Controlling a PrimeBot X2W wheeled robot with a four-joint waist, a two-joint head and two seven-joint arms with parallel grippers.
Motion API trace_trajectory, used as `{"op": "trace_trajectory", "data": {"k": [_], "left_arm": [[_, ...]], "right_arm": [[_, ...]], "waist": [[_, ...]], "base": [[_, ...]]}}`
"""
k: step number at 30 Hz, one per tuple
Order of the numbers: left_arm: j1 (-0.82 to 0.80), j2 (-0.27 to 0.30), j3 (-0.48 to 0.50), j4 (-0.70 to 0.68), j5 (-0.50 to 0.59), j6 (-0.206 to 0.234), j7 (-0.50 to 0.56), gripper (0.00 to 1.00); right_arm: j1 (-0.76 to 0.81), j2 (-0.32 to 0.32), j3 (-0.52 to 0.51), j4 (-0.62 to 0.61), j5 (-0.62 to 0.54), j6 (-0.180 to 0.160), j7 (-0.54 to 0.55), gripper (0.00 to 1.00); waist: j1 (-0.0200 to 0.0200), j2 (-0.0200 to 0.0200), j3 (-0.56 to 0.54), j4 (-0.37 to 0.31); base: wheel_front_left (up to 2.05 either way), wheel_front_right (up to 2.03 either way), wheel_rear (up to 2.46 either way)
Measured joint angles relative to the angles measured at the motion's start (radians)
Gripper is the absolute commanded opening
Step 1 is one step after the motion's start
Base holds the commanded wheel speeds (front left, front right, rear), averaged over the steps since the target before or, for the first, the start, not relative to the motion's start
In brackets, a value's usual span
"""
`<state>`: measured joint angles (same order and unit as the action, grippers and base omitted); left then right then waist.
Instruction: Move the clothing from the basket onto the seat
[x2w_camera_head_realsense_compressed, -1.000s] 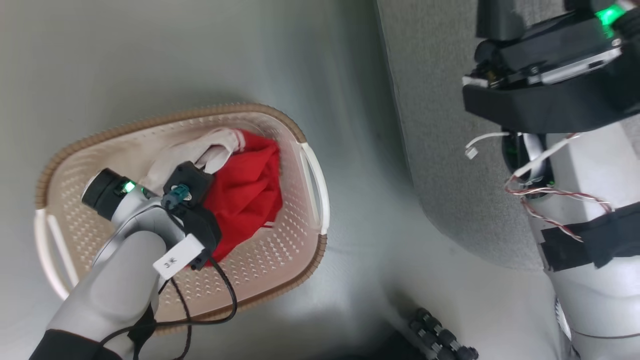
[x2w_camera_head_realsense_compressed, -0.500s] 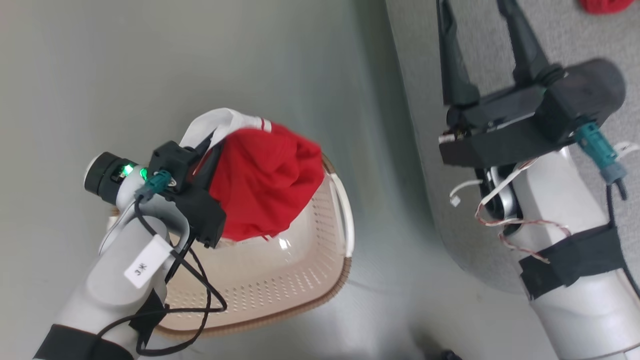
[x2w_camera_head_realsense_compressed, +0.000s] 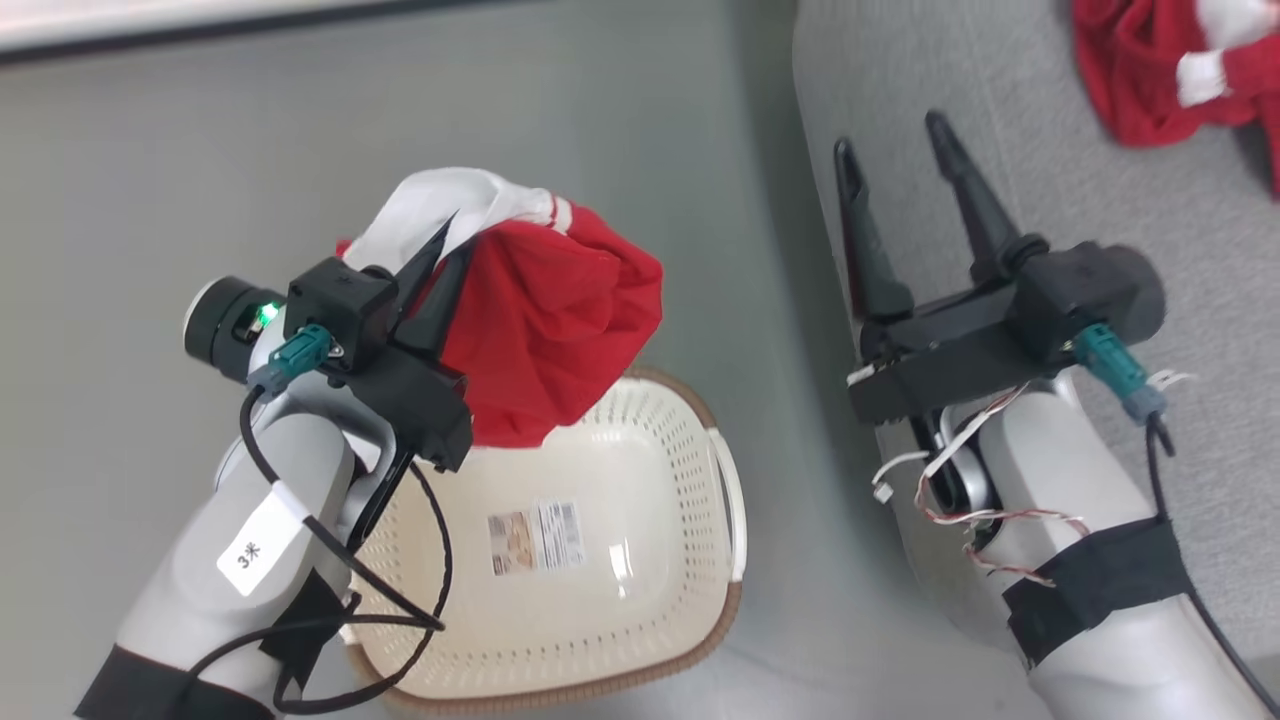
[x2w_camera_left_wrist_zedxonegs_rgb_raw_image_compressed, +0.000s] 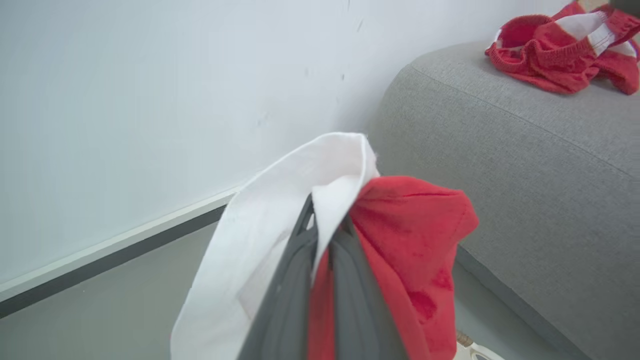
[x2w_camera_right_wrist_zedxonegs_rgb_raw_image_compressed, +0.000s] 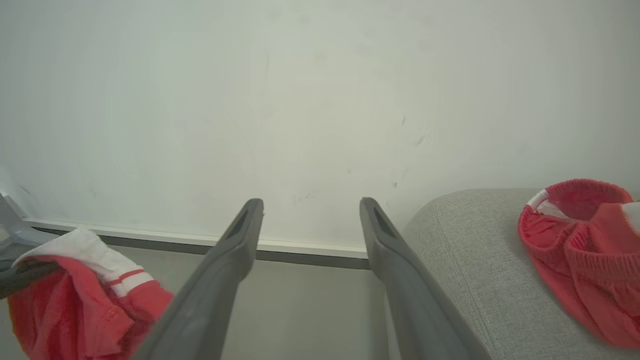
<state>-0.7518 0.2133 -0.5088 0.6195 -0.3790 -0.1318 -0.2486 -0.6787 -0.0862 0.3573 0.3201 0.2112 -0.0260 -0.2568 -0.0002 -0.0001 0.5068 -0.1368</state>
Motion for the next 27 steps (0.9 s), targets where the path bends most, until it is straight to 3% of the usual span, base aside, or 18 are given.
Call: {"op": "trace_trajectory", "data": {"k": [14,27], "left_arm": [[-0.028,0.021,-0.052,-0.052,-0.075,0.0,0.0,0.0],[-0.071,-0.055,-0.095,0.015,-0.174,0.0,0.037,0.0]], "right_arm": [[0.068,0.016,0.051,0.102,0.035,0.04,0.0,1.0],[0.151,0.016,0.091,0.195,0.044,0.104,0.0,1.0]], "waist": [[0.0,0.0,-0.201,-0.009],[0.0001,0.0,-0.385,-0.033]], "base": [[0.0,0.0,0.0],[0.0,0.0,0.0]]}}
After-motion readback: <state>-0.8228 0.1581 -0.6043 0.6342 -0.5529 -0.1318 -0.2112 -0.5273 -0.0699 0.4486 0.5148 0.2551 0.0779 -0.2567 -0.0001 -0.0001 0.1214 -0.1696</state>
